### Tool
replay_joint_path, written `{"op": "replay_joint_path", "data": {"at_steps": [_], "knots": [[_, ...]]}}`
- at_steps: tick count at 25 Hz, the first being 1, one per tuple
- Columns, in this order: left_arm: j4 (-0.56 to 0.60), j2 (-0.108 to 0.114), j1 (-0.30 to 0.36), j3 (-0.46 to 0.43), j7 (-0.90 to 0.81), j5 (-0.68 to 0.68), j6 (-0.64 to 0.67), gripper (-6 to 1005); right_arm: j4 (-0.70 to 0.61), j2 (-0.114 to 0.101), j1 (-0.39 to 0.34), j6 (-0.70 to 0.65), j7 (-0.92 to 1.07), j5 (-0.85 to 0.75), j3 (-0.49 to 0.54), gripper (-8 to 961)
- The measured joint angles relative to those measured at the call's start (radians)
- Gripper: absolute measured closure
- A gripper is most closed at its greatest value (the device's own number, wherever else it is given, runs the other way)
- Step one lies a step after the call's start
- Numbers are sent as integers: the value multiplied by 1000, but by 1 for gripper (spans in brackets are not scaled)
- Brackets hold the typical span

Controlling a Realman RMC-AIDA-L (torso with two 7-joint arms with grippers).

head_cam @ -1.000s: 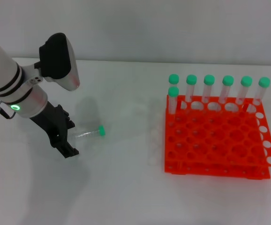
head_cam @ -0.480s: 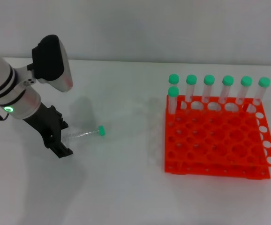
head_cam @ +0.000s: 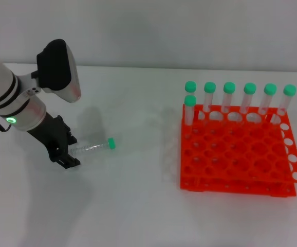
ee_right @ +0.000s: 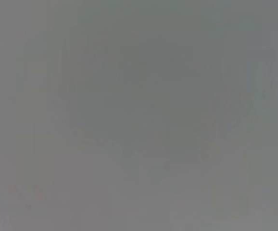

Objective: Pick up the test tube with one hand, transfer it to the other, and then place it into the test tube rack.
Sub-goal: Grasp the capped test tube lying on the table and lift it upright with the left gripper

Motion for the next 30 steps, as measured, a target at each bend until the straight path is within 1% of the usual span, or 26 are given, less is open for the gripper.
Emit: {"op": "replay_joint_path", "data": {"at_steps": [7, 13, 15, 21, 30], "knots": [[0, 0, 0, 0, 1, -2, -1, 361, 0, 0, 0, 0, 0, 2, 2, 112], [1, 4, 7, 0, -2, -4, -3, 590, 0, 0, 0, 0, 0, 3, 5, 112], [2, 4, 9, 0, -2, -6, -6, 761, 0, 0, 0, 0, 0, 4, 5, 112], [5, 7, 13, -1, -10, -10, -10, 755, -1, -1, 0, 1, 0, 5, 5, 112], [13, 10, 13, -2, -10, -10, -12, 791, -5, -2, -10, 1, 0, 5, 5, 112]]}}
